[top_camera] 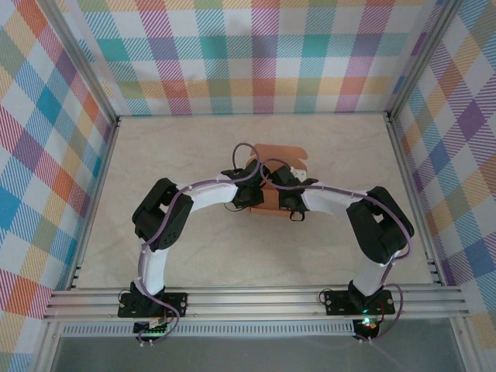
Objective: Fold the paper box
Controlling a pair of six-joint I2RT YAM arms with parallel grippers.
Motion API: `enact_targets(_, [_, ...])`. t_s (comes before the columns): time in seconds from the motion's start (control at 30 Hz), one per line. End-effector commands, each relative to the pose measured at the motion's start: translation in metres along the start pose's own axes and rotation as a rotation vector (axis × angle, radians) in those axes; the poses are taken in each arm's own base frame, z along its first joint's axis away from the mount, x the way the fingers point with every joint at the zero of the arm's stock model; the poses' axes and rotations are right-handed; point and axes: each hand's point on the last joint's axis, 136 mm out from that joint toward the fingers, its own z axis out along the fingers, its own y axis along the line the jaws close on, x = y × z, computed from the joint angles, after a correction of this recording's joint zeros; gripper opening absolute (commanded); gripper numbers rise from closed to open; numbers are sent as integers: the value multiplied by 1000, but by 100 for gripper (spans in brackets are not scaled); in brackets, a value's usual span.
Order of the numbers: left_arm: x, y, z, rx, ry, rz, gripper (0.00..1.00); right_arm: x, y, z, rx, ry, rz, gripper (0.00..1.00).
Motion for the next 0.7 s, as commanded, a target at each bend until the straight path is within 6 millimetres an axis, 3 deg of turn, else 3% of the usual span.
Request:
enact_targets(0.0, [-11,-6,-2,16,-16,-24,5,18,5,4,-4,77,-25,8])
enact_targets(0.07, [-11,-6,-3,16,-19,-22,0,17,6,4,-9,75,-25,8])
enact_targets(0.27, [-12,-3,-5,6,-23,-20,0,14,9,2,-16,67,-28,9])
enact_targets(0.37, [-14,1,-9,-6,-40,-25,19,11,10,-1,-31,49,-28,28])
enact_targets(0.43, [-15,2,-14,-7,-49,-22,28,7,10,-5,-44,31,-27,50])
enact_targets(0.47, [-16,2,-16,-6,-53,-23,30,6,10,-7,-47,26,-27,55])
enact_targets(0.53, [-18,2,-20,-3,-63,-23,33,3,11,-11,-59,12,-26,61])
enact_targets(0.67, [-21,1,-29,12,-77,-25,37,-1,9,-19,-83,-9,-18,64])
